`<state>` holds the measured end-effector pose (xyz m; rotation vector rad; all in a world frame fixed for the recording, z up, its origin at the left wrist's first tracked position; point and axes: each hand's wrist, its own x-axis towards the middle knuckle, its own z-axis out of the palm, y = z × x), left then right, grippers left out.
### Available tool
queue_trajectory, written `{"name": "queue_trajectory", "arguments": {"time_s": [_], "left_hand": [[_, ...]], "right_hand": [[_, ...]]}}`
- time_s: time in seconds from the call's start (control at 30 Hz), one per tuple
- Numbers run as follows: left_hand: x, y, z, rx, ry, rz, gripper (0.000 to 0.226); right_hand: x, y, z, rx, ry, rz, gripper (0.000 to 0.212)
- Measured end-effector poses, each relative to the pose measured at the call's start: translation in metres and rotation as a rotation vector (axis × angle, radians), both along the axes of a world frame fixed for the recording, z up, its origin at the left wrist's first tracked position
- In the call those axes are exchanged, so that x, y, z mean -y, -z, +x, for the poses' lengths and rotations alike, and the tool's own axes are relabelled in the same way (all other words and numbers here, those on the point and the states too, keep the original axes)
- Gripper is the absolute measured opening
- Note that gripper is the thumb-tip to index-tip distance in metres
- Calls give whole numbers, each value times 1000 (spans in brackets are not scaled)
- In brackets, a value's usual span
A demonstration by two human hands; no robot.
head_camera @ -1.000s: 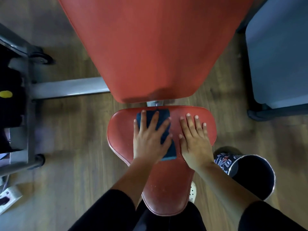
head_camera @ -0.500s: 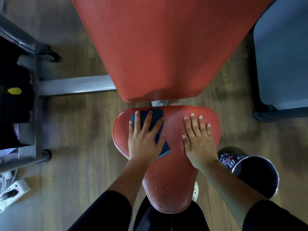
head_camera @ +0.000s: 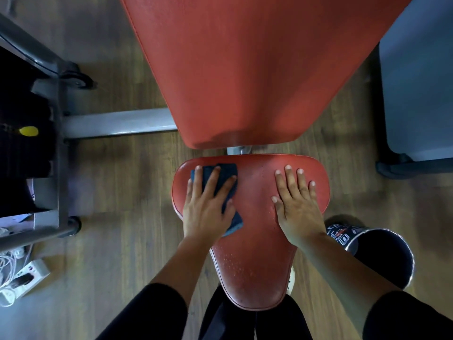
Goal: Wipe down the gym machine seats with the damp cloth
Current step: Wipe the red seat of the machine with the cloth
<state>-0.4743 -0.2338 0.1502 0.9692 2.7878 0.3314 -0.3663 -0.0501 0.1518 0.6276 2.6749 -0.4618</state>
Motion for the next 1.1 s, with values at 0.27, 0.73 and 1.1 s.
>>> {"name": "queue_trajectory", "arguments": {"time_s": [0.27, 0.73, 1.1], "left_hand": [[-34, 1, -19, 16, -140, -18, 47], [-20, 5, -19, 8, -50, 20, 44], [-41, -2, -28, 58, -197, 8, 50]], "right_hand": [[1, 0, -1, -1, -6, 23, 63], [1, -3, -1, 21, -13, 18, 62], [-7, -10, 0, -41, 29, -30, 60]]}}
